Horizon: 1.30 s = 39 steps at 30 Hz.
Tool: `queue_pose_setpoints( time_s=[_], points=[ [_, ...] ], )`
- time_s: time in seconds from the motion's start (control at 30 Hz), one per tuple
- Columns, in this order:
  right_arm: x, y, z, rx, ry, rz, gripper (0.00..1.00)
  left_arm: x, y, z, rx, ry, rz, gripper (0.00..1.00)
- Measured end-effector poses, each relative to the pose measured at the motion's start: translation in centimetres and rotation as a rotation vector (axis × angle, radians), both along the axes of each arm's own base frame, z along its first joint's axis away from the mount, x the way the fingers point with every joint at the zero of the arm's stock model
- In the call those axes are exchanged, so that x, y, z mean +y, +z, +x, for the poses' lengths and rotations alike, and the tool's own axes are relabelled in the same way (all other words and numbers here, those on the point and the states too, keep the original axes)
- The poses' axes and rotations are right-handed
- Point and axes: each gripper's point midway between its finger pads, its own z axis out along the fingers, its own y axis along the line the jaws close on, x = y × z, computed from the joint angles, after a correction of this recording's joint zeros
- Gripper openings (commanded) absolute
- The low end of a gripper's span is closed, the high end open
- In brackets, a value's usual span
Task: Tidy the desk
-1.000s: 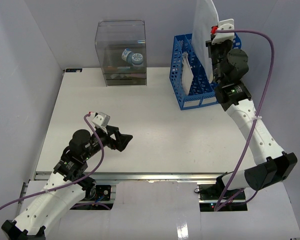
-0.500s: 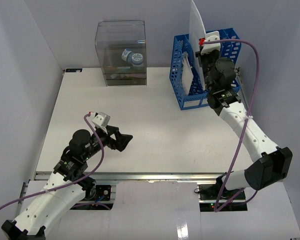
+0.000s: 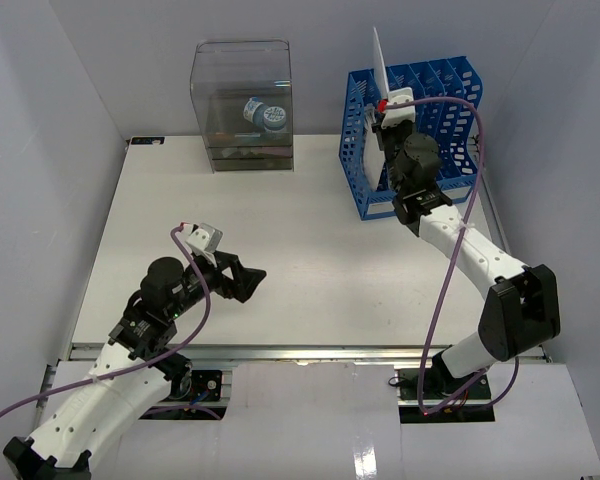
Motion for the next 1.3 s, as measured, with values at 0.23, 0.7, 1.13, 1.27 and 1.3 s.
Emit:
queue_pose_setpoints(
  time_s=[0.23,0.7,1.13,1.27,1.3],
  points=[
    [-1.3,-0.7,0.7,-0.012,0.022,0.029,0.59,0.0,-0.1,0.0,0.004,0.000,0.002,0.98],
    [-1.0,-1.6,-2.8,0.191,0.138,-0.041,0.90,0.2,0.5,-0.1,-0.015,0.005,-0.013,0.98],
    [-0.1,-7.8,-19.4,0.371,0.532,-0.037,0.90,0.3,0.6,-0.8,-0.021,-0.016,0.000,0.98],
    [-3.2,-17.5,-20.3,0.639,0.373,-0.008,0.90,0.7,0.6,-1.7,-0.029,-0.032,0.015,0.98],
    [-4.0,-19.2,-20.6,0.683,0.332,-0.003,0.90,0.9,0.8,-2.0,-0.036,-0.032,0.012,0.98]
  ],
)
